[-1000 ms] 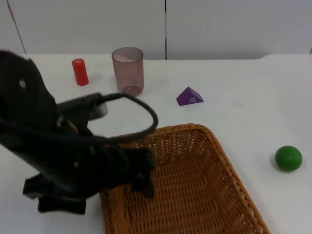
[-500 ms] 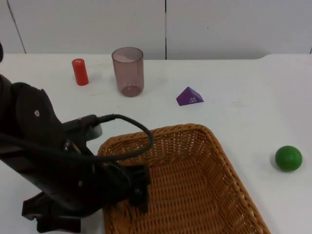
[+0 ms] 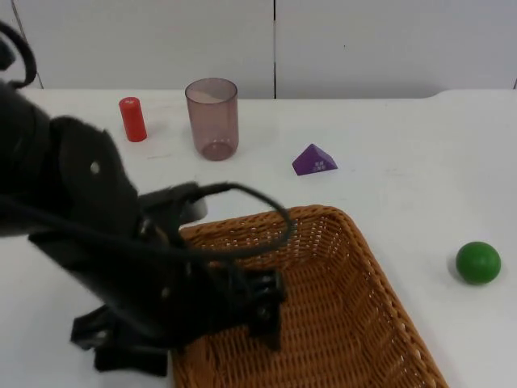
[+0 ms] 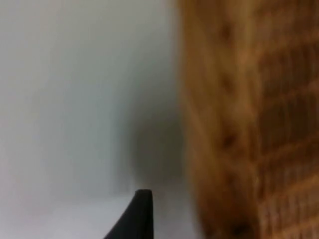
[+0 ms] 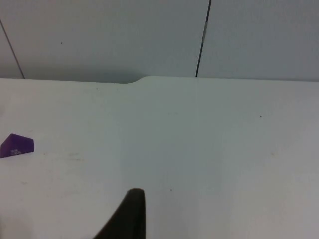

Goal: Pick up the basket with the left hand and place the triangular block into the basket with the right hand.

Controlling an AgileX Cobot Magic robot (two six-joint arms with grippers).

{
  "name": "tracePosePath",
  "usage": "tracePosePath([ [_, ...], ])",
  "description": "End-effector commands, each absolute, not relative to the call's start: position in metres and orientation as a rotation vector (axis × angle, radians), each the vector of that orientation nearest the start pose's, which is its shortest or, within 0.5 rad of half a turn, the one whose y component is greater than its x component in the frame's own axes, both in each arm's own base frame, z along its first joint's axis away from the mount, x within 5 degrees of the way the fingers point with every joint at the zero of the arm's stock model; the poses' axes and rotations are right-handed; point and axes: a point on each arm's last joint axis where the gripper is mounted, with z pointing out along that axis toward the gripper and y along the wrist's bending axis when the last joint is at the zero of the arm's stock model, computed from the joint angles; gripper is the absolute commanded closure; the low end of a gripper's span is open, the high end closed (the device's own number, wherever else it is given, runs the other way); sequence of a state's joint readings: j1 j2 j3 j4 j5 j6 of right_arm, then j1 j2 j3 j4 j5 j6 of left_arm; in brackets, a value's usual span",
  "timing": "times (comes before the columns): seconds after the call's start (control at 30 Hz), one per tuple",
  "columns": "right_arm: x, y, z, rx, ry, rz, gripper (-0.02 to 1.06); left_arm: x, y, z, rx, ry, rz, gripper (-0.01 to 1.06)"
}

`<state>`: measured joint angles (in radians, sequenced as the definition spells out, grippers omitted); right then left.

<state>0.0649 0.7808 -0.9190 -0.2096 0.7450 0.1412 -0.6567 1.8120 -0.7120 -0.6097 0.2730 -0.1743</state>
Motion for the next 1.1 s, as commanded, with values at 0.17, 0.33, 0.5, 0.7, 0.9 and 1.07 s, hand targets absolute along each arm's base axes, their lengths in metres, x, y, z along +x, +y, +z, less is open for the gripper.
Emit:
tracePosePath([
  [0.17,0.146,-0.002,0.386,0.003,2.061,-0.105,0.00,0.220,-0.190,0.087,-0.115,2.994,-0.460,0.00],
  [0.33,0.146,-0.002,0.386,0.003,2.061,-0.105,0.00,0.219,-0.190,0.085,-0.130,3.004,-0.459,0.00],
  [0.5,0.146,-0.002,0.387,0.001,2.048,-0.104,0.00,0.219,-0.190,0.085,-0.129,3.006,-0.459,0.16],
  [0.7,0.147,-0.002,0.388,-0.001,2.036,-0.102,0.00,0.219,-0.190,0.085,-0.138,3.005,-0.462,0.92],
  [0.9,0.147,-0.002,0.388,-0.002,2.036,-0.105,0.00,0.219,-0.190,0.088,-0.158,2.999,-0.478,1.05],
  [1.07,0.147,-0.002,0.388,-0.002,2.034,-0.104,0.00,0.225,-0.186,0.105,-0.193,2.944,-0.528,1.05],
])
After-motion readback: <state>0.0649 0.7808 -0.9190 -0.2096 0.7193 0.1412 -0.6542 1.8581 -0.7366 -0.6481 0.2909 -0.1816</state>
